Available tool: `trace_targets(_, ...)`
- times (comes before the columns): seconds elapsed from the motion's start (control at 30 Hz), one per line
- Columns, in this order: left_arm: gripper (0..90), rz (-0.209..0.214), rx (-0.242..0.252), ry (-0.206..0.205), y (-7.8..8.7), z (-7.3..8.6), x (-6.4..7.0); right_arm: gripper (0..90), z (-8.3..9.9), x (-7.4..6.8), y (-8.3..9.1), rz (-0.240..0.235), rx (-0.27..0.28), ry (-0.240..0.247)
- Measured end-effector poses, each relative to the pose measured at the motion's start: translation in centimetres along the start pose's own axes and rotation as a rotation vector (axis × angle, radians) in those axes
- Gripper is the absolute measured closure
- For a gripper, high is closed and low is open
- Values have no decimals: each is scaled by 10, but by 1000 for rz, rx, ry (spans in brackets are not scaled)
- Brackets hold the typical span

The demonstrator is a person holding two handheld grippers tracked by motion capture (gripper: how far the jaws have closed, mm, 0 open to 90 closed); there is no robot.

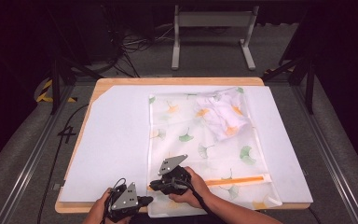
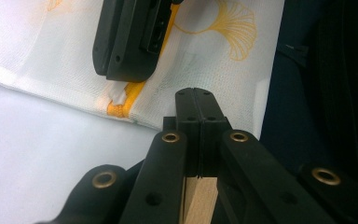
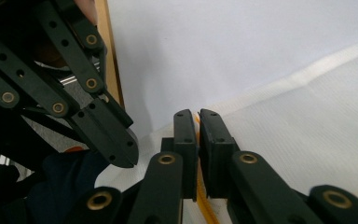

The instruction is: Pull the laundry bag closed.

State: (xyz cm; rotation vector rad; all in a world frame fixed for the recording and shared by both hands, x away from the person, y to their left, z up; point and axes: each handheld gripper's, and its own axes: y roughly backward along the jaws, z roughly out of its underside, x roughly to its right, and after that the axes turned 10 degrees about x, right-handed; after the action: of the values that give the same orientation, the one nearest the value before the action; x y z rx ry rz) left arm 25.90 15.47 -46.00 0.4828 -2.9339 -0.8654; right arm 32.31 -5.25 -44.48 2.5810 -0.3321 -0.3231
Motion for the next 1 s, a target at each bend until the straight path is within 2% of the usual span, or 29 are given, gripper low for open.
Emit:
trace_targets(0.1,900,-1,-1,-3,0,0,0,890,-1,0,0,-2,-2,4)
trace_targets(0.3,900,-1,-3,-6,0,-1,0,896,-4,4,-4,-11,0,-26)
trace_targets(0.5,900,-1,-6,-9,0,-1,0,846,-4,4,-9,-8,-2,-39)
trace_targets(0.53,900,-2,-7,-12,0,-1,0,848,-4,3,-10,-9,-3,-40)
trace_targets(0.57,900,-1,-7,-12,0,-1,0,897,-5,3,-10,-8,-4,-37)
trace_targets(0.73,900,0,-7,-10,0,-1,0,900,-6,3,-9,-5,-9,-34)
trace_targets(0.77,900,-1,-9,-12,0,-1,0,900,-6,3,-9,-4,-9,-46)
trace_targets(0.9,900,-2,-16,-20,0,-2,1,900,-6,5,-8,-16,-7,-46)
trace_targets(1.0,900,-4,-25,-25,0,-3,1,900,-6,9,-6,-48,-7,-66)
